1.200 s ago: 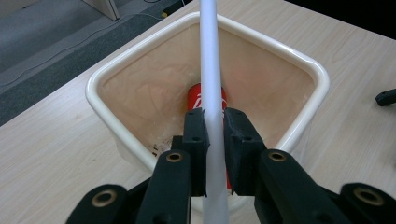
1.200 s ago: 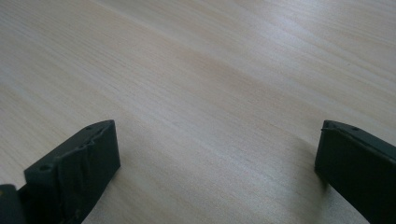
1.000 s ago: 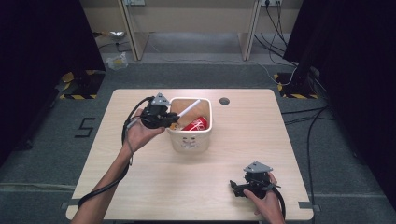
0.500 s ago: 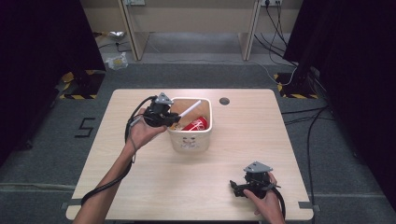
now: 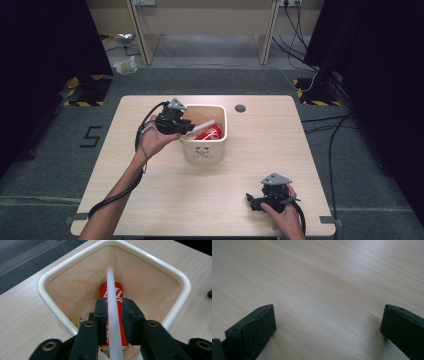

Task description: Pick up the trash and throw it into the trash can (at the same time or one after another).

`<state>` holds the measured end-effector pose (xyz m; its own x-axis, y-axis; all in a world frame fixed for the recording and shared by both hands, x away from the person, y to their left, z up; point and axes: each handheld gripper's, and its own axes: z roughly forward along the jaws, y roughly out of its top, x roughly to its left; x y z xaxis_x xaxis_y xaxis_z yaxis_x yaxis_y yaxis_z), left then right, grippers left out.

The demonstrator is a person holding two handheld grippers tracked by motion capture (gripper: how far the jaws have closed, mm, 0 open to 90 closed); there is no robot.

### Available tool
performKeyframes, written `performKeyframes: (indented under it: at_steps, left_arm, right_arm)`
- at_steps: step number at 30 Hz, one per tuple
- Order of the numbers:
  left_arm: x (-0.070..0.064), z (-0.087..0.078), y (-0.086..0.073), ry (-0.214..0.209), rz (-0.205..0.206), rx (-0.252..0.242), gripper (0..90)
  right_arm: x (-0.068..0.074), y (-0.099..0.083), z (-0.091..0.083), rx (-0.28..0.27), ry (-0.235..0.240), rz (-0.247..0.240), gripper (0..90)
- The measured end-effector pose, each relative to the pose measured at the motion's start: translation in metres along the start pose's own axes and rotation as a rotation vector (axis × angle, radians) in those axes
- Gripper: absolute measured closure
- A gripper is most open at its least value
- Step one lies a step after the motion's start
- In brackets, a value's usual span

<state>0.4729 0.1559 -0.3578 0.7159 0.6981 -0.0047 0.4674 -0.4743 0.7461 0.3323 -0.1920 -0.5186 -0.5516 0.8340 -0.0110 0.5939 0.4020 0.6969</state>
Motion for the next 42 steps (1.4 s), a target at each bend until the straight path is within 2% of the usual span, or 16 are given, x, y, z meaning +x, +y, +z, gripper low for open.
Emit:
performKeyframes:
  at_steps: [3, 6, 13, 20, 30, 37, 42]
  left_arm:
    - [-0.001, -0.005, 0.002, 0.015, -0.017, -0.046, 57.8]
    - [-0.002, -0.011, 0.004, 0.015, -0.023, -0.079, 54.1]
    - [0.002, -0.02, 0.001, 0.021, -0.037, -0.087, 49.3]
    - [0.007, -0.028, -0.008, 0.024, -0.076, -0.103, 41.5]
    - [0.015, -0.042, -0.018, 0.043, -0.108, -0.118, 30.4]
    - [0.022, -0.052, -0.027, 0.052, -0.137, -0.147, 21.0]
    - [0.024, -0.06, -0.032, 0.06, -0.144, -0.169, 18.2]
  right_arm:
    - [0.0, 0.0, 0.0, 0.0, 0.0, 0.0, 0.2]
    - [0.0, 0.0, 0.0, 0.002, 0.001, 0.0, 0.2]
    - [0.0, 0.0, 0.0, 0.002, 0.0, 0.0, 0.2]
    - [0.0, 0.0, 0.0, 0.002, 0.0, 0.0, 0.2]
    - [0.0, 0.0, 0.0, 0.002, 0.0, -0.001, 0.2]
    - [0.0, 0.0, 0.0, 0.002, 0.0, 0.0, 0.2]
    - [0.0, 0.0, 0.0, 0.002, 0.0, 0.002, 0.2]
